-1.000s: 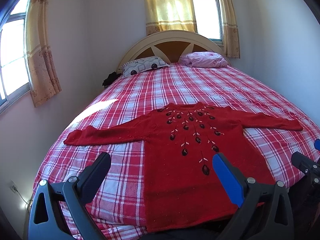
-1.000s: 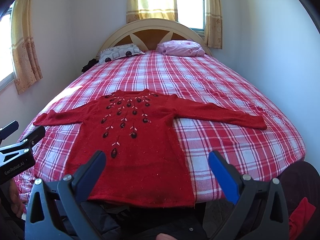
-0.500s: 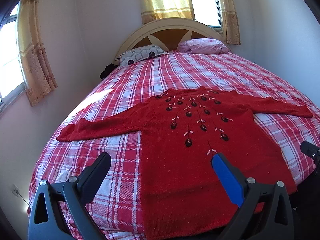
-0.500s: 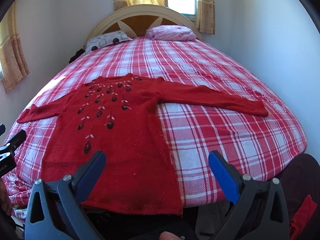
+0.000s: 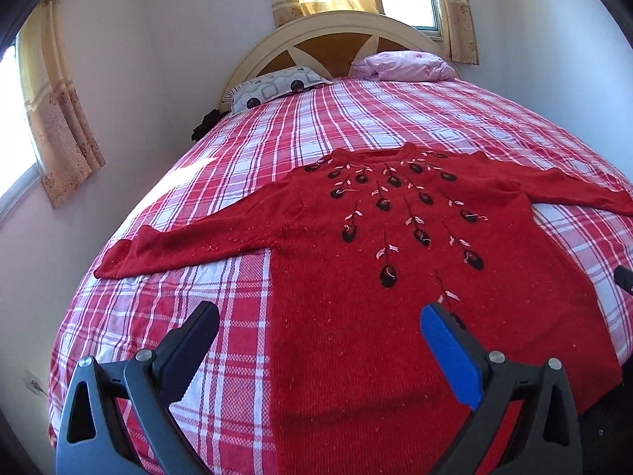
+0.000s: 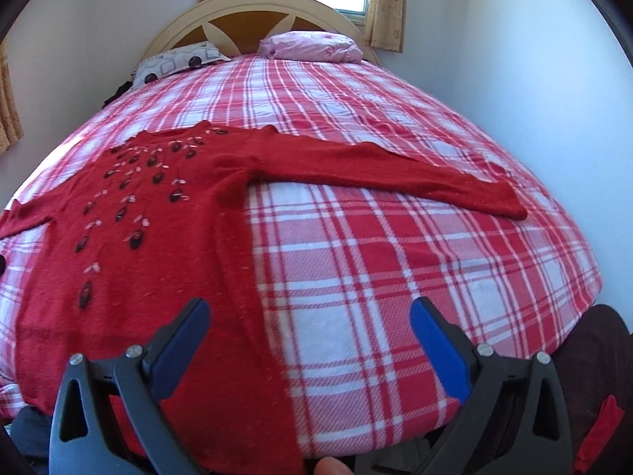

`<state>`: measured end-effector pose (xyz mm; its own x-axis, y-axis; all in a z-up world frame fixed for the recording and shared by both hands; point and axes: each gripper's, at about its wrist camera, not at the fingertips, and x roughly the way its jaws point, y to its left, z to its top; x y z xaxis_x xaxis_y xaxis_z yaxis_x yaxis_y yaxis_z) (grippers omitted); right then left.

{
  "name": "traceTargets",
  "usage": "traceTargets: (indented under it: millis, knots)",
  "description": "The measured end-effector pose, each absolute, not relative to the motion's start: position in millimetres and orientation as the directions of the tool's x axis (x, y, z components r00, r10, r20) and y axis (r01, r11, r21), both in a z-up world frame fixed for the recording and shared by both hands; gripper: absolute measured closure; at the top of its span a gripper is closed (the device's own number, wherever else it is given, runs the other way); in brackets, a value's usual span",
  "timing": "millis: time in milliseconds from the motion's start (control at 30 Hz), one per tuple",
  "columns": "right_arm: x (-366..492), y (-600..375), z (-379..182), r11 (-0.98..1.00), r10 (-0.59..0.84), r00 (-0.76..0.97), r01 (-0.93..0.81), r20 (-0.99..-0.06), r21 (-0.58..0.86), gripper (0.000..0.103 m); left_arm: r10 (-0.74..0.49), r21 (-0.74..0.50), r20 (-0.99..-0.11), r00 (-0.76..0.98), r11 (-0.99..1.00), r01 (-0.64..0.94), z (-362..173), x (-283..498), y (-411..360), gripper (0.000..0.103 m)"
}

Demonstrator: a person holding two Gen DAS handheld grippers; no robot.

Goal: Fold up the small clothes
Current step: 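Move the right gripper to the sleeve cuff nearest it and grasp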

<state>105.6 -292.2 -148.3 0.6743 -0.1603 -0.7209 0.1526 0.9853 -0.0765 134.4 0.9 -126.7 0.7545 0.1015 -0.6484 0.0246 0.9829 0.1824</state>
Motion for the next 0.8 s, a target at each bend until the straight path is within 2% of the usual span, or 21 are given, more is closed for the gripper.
traceTargets:
  millis: [100,200,367,567,800]
  knots:
    - [115.0,-301.4,-152.0,0.98,-0.195,0.674,0.171,-0.712,-0.106,0.006,0.109,0.193,-0.652,0.75,0.981,0.026,-129.9,149.0,-0.3,0.001]
    - [124.7,-312.0,-155.6,0.979,-0.2,0.674,0.173,-0.711,-0.111,0.015,0.109,0.204,-0.65,0.752,0.978,0.035,-132.3,163.1,-3.7,0.001]
    - [138.6,-351.0,-157.7,0.982,-0.12,0.688,0.187,-0.716,0.015,0.044,0.123,0.235,-0.645,0.754,0.971,0.044,-136.6,189.4,-11.1,0.001]
    - [148.1,-435.5,-158.4,0.924,-0.079,0.704,0.317,-0.706,0.213,0.051,0.148,0.256,-0.644,0.751,0.966,0.029,-146.2,216.8,-7.9,0.001]
    - [150.3,-524.2,-157.5,0.801,-0.142,0.697,0.498,-0.703,0.332,0.049,0.202,0.272,-0.627,0.752,0.962,-0.033,-154.0,248.6,9.8,0.001]
